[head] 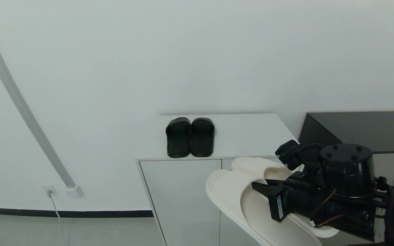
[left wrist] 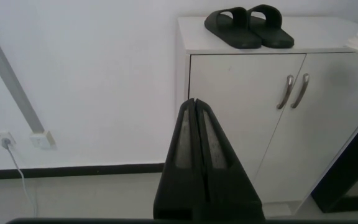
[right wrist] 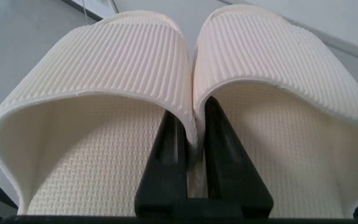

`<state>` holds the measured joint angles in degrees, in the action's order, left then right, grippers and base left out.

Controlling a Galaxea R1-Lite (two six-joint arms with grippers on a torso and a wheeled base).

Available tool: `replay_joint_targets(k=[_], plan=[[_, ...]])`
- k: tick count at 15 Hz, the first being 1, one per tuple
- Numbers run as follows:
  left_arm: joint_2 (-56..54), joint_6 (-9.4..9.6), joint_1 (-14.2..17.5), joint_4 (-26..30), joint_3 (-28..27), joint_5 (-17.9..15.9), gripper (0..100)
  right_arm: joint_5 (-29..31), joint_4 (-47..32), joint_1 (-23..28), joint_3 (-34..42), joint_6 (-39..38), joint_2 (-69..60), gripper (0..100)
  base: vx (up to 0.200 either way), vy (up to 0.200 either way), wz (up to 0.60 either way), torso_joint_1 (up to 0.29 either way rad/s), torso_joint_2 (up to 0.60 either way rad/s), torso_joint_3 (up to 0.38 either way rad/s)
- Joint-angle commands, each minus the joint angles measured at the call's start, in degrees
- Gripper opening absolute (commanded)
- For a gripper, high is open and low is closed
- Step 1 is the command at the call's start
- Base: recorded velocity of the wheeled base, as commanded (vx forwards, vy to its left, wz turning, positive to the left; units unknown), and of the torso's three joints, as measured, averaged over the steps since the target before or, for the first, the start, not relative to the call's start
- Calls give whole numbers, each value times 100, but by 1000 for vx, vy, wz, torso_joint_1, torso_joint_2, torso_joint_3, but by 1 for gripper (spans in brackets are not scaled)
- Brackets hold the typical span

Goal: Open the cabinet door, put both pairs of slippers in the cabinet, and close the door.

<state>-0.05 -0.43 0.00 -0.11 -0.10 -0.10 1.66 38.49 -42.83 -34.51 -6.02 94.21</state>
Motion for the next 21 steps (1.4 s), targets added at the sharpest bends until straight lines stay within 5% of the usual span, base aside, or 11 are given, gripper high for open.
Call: replay_joint_targets(k=[1, 2, 21], plan=[[5, -1, 0, 2, 1, -61, 0, 1, 1, 2, 32, 5, -8, 0, 0, 0, 0, -173, 373, 212], [14, -1, 0, 11, -8, -69, 100, 1, 1, -7, 32, 22, -17, 0, 0, 0, 0, -178, 408, 212], [5, -28, 0, 2, 1, -61, 100, 1, 203, -24, 182, 110, 36, 0, 0, 0, 0, -198, 510, 313]])
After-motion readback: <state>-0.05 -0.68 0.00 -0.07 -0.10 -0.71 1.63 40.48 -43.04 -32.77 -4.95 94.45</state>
